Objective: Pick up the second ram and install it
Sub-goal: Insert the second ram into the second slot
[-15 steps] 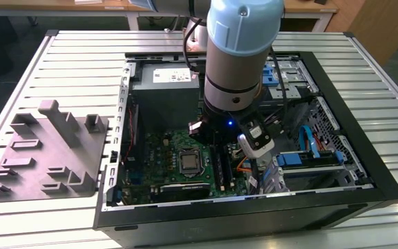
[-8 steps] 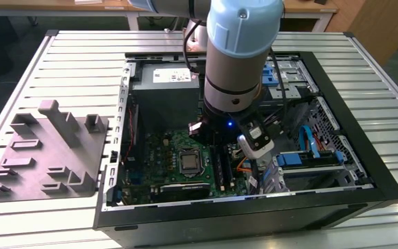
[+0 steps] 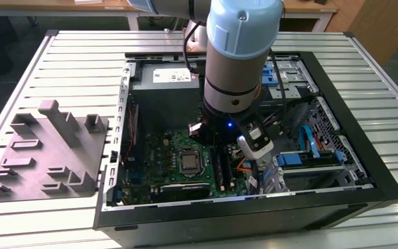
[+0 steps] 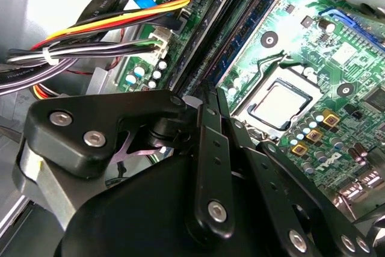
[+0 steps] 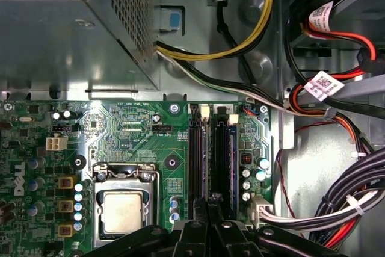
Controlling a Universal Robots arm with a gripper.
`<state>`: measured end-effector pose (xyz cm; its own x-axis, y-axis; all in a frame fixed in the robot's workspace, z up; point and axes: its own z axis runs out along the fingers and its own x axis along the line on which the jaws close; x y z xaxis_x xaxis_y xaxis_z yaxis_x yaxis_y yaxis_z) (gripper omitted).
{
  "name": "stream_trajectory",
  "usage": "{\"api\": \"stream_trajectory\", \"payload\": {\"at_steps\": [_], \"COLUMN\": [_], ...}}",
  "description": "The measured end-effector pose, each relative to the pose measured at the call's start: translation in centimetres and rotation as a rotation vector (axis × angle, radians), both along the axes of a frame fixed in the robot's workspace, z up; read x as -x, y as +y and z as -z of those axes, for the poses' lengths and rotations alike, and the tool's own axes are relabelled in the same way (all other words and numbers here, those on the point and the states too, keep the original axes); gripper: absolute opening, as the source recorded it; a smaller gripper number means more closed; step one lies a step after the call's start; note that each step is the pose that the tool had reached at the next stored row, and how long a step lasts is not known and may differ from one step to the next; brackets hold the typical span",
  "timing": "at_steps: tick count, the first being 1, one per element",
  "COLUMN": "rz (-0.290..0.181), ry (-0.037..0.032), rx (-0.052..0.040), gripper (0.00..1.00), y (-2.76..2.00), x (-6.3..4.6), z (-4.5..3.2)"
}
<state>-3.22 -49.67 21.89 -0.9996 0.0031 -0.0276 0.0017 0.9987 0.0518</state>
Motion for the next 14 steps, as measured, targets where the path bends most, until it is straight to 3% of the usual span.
{"api": "stream_trajectory", "payload": {"at_steps": [14], "rz": [0.000], "ry": [-0.0001], "rx": [-0.0010], "gripper": [0.12], "y": [0.01], "x": [0.00], "z": [0.42]}}
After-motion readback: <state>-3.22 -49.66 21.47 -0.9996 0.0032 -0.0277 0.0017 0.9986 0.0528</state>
